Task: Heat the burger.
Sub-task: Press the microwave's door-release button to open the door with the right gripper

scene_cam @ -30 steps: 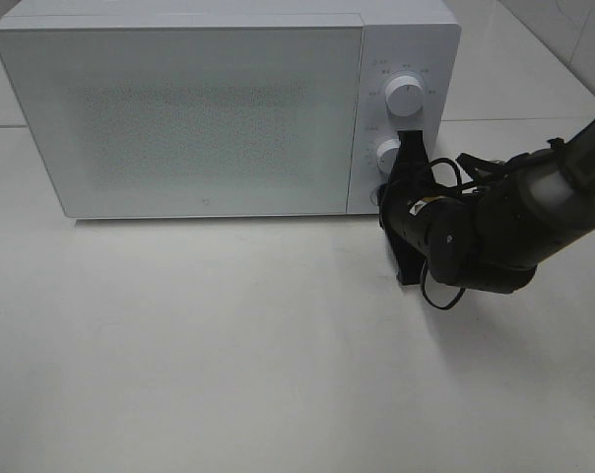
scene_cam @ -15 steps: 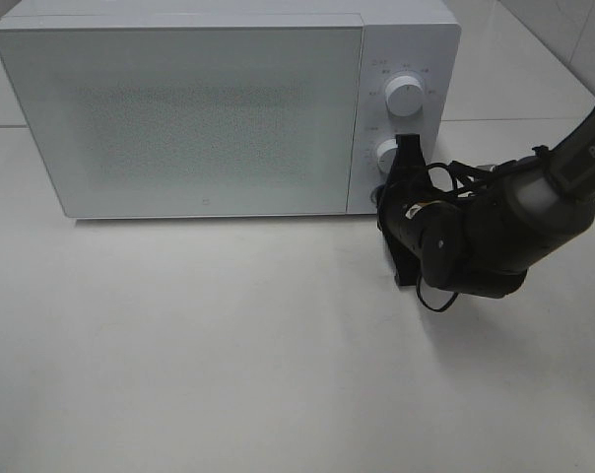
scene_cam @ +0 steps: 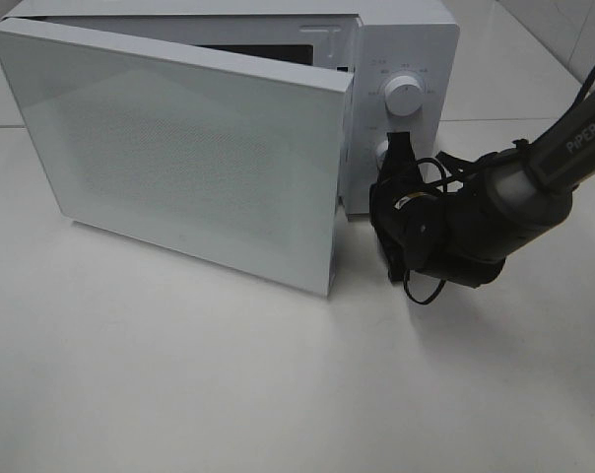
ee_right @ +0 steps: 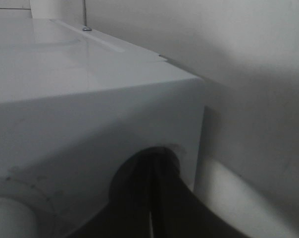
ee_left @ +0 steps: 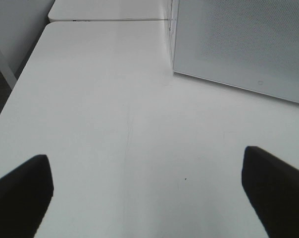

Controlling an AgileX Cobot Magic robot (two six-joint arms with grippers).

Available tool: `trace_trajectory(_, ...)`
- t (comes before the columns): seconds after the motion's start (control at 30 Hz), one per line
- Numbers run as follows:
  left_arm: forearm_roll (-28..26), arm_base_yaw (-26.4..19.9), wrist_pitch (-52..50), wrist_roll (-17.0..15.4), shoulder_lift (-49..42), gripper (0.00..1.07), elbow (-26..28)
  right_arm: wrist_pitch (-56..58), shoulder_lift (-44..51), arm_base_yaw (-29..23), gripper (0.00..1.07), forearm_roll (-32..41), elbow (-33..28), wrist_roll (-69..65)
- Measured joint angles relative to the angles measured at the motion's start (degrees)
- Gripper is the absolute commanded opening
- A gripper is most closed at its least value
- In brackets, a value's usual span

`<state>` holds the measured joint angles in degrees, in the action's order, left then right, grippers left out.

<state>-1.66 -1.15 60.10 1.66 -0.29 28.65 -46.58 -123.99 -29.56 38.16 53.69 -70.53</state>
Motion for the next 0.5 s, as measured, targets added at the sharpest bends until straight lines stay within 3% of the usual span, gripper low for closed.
trace_trajectory(0.5, 0.0, 0.0, 0.0, 0.0, 0.0, 0.98, 0.0, 1.1, 0.8, 0.2, 0.0, -0.5, -0.4, 0.3)
